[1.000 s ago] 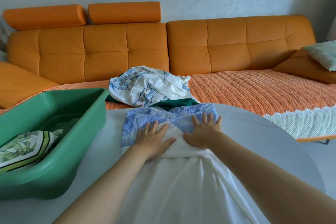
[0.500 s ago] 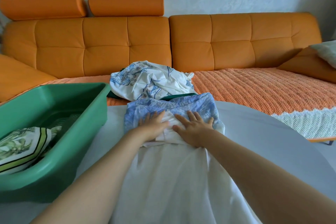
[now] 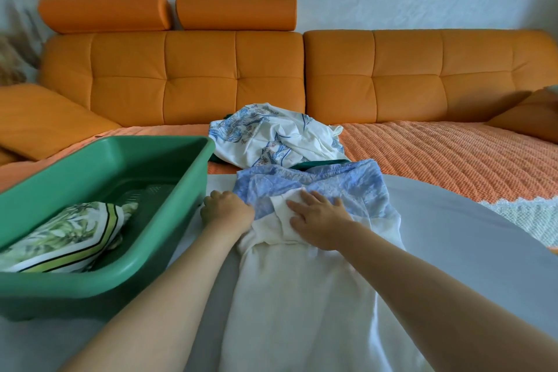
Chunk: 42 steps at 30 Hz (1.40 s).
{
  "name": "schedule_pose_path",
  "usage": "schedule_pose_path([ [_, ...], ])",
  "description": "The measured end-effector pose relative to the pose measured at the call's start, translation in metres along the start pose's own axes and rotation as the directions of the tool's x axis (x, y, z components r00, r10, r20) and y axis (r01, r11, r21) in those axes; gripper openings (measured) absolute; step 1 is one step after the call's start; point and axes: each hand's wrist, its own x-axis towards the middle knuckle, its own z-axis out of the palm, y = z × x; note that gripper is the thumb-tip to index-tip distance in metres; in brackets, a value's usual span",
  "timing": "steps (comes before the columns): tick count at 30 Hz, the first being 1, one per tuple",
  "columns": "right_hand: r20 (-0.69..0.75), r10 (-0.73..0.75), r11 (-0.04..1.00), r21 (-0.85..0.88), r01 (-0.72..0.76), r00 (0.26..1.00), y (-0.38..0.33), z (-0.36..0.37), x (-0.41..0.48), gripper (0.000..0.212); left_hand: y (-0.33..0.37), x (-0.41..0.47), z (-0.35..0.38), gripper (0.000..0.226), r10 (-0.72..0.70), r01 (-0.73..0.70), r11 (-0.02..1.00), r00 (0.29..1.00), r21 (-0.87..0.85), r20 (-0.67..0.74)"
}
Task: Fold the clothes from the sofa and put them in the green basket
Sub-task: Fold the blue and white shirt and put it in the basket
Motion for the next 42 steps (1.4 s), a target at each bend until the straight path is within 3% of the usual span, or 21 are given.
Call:
schedule_pose_path([
  [4, 0.028, 0.052, 0.998, -0.026, -0.051, 0.998, -0.001, 0.001, 0.004, 0.065, -0.001, 0.001, -0.007, 0.048, -0.061, 0.074, 0.989, 0.993, -0.128, 0.103],
  [7, 0.021, 0.069, 0.997, -0.041, -0.068, 0.997, -0.003, 0.002, 0.004, 0.067, 0.007, 0.004, -0.016, 0.028, -0.087, 0.135, 0.923, 0.985, -0.36, 0.146],
  [10, -0.015, 0.054, 0.997, -0.063, -0.055, 0.998, -0.002, 0.002, 0.004, 0.066, 0.019, 0.003, -0.025, 0.012, -0.16, 0.331, 0.675, 0.938, -0.659, 0.307],
  [12, -0.089, 0.029, 0.99, -0.136, -0.041, 0.996, -0.002, 0.001, 0.004, 0.065, 0.025, 0.002, -0.028, 0.021, -0.12, 0.403, 0.471, 0.91, -0.784, 0.396],
  [15, -0.133, 0.011, 0.986, -0.162, -0.033, 0.991, -0.004, 0.0, 0.003, 0.064, 0.036, -0.004, -0.036, 0.034, 0.019, 0.359, 0.365, 0.92, -0.859, 0.392],
  [17, -0.075, 0.051, 0.998, -0.024, -0.053, 0.996, -0.003, -0.007, 0.001, 0.059, 0.048, -0.007, -0.041, 0.032, 0.112, 0.262, 0.407, 0.936, -0.875, 0.333],
  [18, -0.056, 0.077, 0.99, 0.125, -0.07, 0.995, 0.001, -0.016, 0.002, 0.052, 0.055, -0.008, -0.043, 0.03, 0.16, 0.218, 0.425, 0.937, -0.879, 0.309],
  [19, -0.057, 0.1, 0.945, 0.319, -0.077, 0.993, 0.007, -0.028, 0.003, 0.047, 0.062, -0.008, -0.045, 0.029, 0.201, 0.189, 0.426, 0.934, -0.885, 0.296],
  [21, -0.131, 0.197, 0.75, 0.658, -0.064, 0.972, 0.023, -0.053, 0.004, 0.042, 0.077, -0.01, -0.048, 0.026, 0.256, 0.15, 0.425, 0.926, -0.893, 0.278],
  [23, -0.16, 0.293, 0.618, 0.784, -0.058, 0.943, 0.039, -0.073, 0.002, 0.039, 0.094, -0.016, -0.05, 0.024, 0.327, 0.102, 0.454, 0.905, -0.885, 0.272],
  [25, -0.106, 0.311, 0.565, 0.82, -0.094, 0.944, 0.046, -0.078, 0.0, 0.03, 0.109, -0.025, -0.049, 0.026, 0.415, 0.124, 0.429, 0.853, -0.895, 0.317],
  [29, -0.088, 0.388, 0.656, 0.726, -0.208, 0.918, 0.051, -0.065, 0.001, 0.022, 0.118, -0.037, -0.04, 0.043, 0.643, 0.279, 0.351, 0.622, -0.894, 0.446],
  [30, -0.088, 0.388, 0.682, 0.697, -0.221, 0.917, 0.052, -0.059, 0.001, 0.022, 0.116, -0.035, -0.039, 0.044, 0.664, 0.274, 0.35, 0.602, -0.896, 0.444],
  [32, -0.122, 0.393, 0.759, 0.603, -0.246, 0.912, 0.053, -0.049, 0.003, 0.029, 0.112, -0.027, -0.037, 0.044, 0.62, 0.219, 0.349, 0.675, -0.911, 0.4],
  [34, -0.149, 0.448, 0.785, 0.538, -0.308, 0.881, 0.055, -0.044, 0.006, 0.035, 0.108, -0.014, -0.034, 0.043, 0.499, 0.03, 0.413, 0.829, -0.91, 0.254],
  [36, -0.145, 0.487, 0.801, 0.467, -0.374, 0.861, 0.057, -0.043, 0.011, 0.039, 0.101, -0.003, -0.029, 0.045, 0.432, -0.244, 0.559, 0.901, -0.792, 0.027],
  [38, -0.162, 0.502, 0.835, 0.346, -0.427, 0.85, 0.06, -0.042, 0.013, 0.052, 0.096, -0.002, -0.023, 0.042, 0.55, -0.474, 0.653, 0.833, -0.59, -0.061],
  [40, -0.208, 0.467, 0.871, 0.279, -0.405, 0.86, 0.065, -0.036, 0.01, 0.078, 0.096, -0.007, -0.009, 0.047, 0.697, -0.604, 0.661, 0.714, -0.446, 0.065],
  [42, -0.309, 0.337, 0.94, 0.065, -0.334, 0.889, 0.07, -0.029, 0.005, 0.096, 0.098, -0.013, 0.004, 0.073, 0.704, -0.618, 0.708, 0.66, -0.342, 0.264],
])
